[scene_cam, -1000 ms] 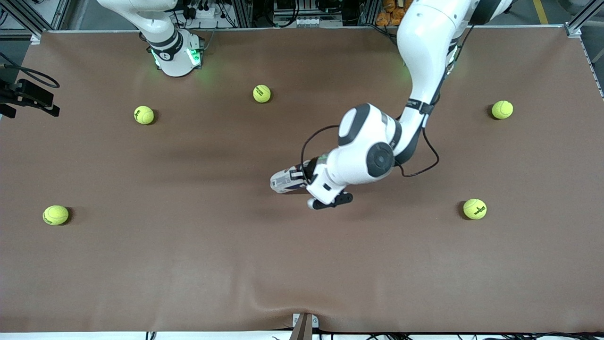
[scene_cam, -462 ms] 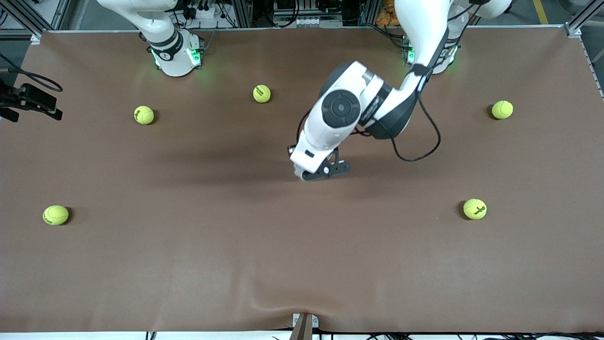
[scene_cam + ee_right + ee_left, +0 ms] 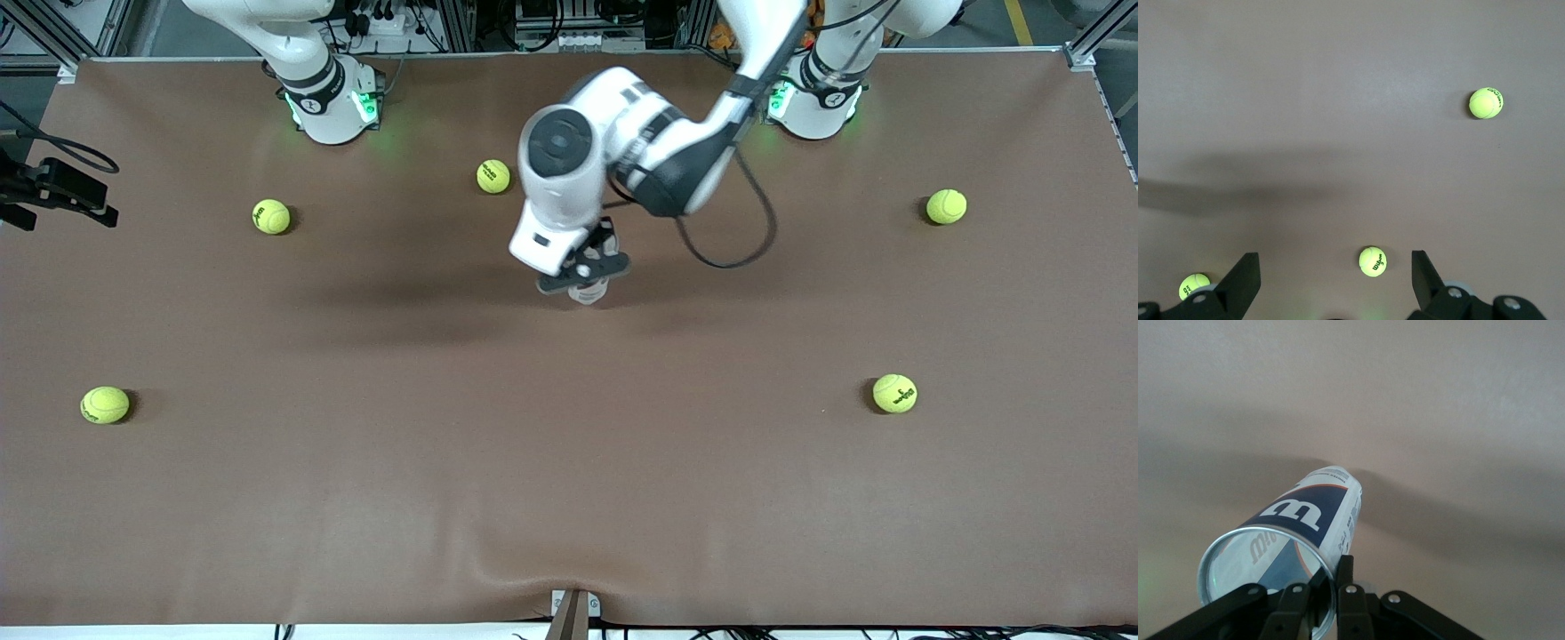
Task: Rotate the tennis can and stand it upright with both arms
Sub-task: 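Lift and rotate the can upright with the left gripper, then lower the upright can onto the table with the left gripper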
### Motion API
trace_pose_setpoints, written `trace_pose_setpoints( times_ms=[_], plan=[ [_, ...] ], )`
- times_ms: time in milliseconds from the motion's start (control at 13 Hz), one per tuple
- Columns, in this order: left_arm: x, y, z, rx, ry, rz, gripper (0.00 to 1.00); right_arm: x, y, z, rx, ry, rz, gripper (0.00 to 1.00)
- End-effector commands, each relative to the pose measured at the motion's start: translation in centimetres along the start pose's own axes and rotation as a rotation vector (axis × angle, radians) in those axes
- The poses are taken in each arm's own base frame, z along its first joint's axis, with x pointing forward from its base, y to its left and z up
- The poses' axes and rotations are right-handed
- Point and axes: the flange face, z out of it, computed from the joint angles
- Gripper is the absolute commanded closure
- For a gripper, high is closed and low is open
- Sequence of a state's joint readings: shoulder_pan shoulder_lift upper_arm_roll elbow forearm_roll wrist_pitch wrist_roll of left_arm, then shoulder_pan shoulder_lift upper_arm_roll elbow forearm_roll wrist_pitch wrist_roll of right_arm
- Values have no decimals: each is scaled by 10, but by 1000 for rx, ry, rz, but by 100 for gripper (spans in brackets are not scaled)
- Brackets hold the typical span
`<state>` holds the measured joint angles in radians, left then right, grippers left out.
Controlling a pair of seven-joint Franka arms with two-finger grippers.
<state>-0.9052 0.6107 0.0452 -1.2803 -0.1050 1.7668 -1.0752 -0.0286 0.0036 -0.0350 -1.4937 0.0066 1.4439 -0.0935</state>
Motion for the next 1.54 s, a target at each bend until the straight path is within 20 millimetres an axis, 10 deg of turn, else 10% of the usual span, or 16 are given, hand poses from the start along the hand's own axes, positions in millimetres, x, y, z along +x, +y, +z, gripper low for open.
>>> trace_pose_setpoints(
  times_ms=[0, 1308, 1462],
  plan=[
    [0, 6, 11, 23, 48, -16, 100, 1, -1, -4, -6, 7, 9, 0],
    [-4, 13, 32, 46, 59, 16, 98, 1, -2, -4, -5, 9, 7, 0],
    [-2, 10, 24, 34, 65, 9, 53, 1, -1, -4, -5, 9, 9, 0]
  ],
)
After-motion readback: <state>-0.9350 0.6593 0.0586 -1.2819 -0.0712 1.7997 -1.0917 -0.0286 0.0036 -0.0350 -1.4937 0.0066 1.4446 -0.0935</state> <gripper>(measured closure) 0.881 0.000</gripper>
